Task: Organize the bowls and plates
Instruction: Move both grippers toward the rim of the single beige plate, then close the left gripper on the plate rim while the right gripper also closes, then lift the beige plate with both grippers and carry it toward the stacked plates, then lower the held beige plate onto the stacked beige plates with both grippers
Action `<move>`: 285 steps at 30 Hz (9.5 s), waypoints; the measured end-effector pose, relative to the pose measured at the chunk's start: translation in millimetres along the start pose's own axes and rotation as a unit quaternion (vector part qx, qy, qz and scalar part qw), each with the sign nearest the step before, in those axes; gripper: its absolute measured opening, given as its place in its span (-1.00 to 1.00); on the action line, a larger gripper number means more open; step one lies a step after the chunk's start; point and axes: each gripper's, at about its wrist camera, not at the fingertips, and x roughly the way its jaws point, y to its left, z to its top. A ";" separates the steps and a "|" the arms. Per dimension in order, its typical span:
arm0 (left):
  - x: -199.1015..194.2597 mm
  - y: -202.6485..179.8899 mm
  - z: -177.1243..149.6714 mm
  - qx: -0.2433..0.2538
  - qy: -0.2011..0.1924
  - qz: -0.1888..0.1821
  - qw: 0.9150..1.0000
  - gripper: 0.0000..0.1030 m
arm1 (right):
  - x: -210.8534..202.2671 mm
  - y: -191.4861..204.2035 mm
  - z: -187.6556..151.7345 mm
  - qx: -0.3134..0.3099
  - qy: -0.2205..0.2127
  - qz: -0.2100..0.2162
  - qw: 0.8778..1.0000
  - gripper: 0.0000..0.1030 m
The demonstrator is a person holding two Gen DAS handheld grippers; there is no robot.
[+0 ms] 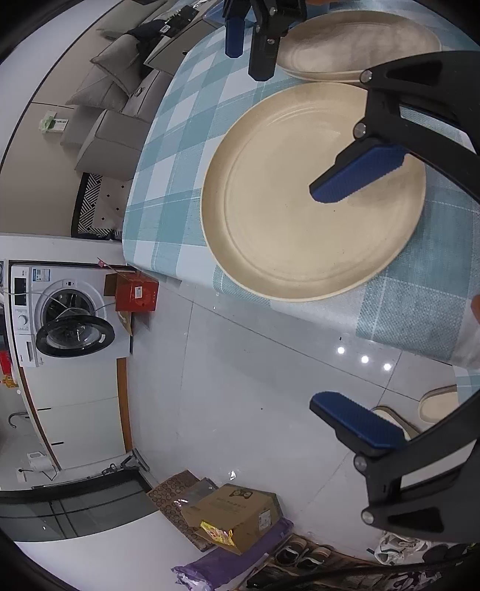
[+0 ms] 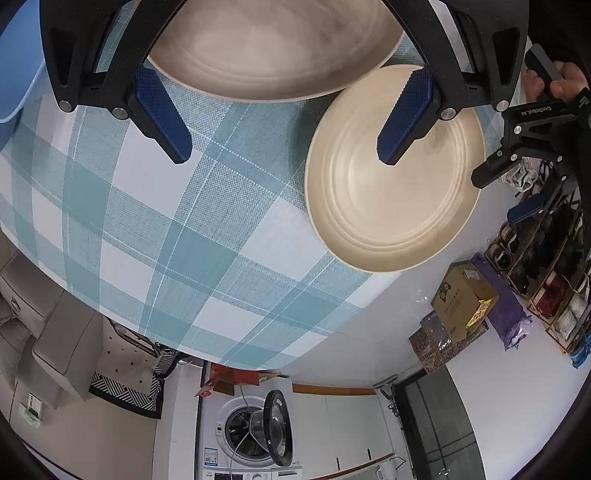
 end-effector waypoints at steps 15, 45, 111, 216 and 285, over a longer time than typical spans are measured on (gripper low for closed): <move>16.0 5.5 -5.3 -0.009 0.018 0.003 1.000 0.91 | 33.0 17.8 -1.8 -0.022 0.032 0.014 0.999 0.99; 15.4 1.7 -9.8 0.006 0.023 -0.047 0.999 -0.32 | 46.5 26.0 -7.6 -0.033 0.054 0.041 0.997 0.10; -33.6 -5.8 -5.3 0.037 -0.030 -0.013 0.999 -0.57 | -3.4 42.8 -11.3 -0.085 0.000 0.015 0.996 -0.48; -72.9 -154.0 -59.2 0.177 -0.038 -0.076 0.981 -0.57 | -106.6 -49.2 -160.4 -0.017 -0.038 -0.080 0.996 -0.48; -56.8 -180.4 -73.5 0.246 -0.030 -0.051 0.968 -0.50 | -77.1 -44.9 -178.7 -0.045 -0.002 -0.170 0.984 -0.46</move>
